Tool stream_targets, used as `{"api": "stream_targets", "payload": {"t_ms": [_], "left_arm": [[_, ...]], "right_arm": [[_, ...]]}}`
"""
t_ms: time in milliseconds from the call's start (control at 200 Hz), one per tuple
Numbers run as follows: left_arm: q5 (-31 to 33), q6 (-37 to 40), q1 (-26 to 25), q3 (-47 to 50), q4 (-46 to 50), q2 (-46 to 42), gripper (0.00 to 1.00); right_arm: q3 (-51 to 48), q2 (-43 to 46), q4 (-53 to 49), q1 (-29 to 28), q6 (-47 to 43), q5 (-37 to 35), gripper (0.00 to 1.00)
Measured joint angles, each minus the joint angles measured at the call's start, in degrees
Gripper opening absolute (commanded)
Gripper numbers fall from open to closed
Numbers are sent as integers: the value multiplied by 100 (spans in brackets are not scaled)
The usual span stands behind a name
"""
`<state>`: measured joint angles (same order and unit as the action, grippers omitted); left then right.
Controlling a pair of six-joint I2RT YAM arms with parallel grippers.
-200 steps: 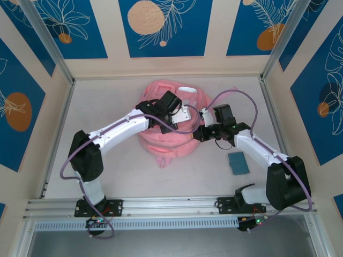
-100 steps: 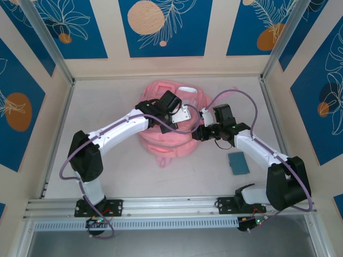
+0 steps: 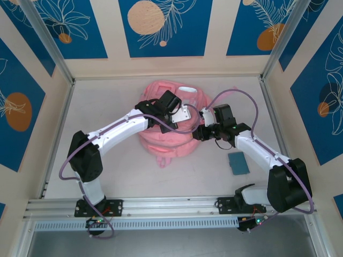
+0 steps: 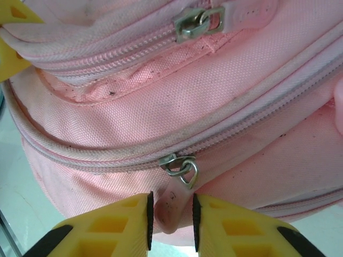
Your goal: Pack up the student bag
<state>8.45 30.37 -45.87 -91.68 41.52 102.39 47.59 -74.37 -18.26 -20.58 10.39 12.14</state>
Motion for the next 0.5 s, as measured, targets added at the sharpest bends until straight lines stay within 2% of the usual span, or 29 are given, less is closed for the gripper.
{"api": "stream_targets", "payload": {"t_ms": [270, 500], "left_arm": [[-44, -26, 15, 0, 2, 0, 0], [-26, -219, 22, 0, -24, 0, 0]], "right_arm": [[76, 2, -142, -48, 4, -114, 12], [284, 136, -535, -225, 31, -365, 7]]}}
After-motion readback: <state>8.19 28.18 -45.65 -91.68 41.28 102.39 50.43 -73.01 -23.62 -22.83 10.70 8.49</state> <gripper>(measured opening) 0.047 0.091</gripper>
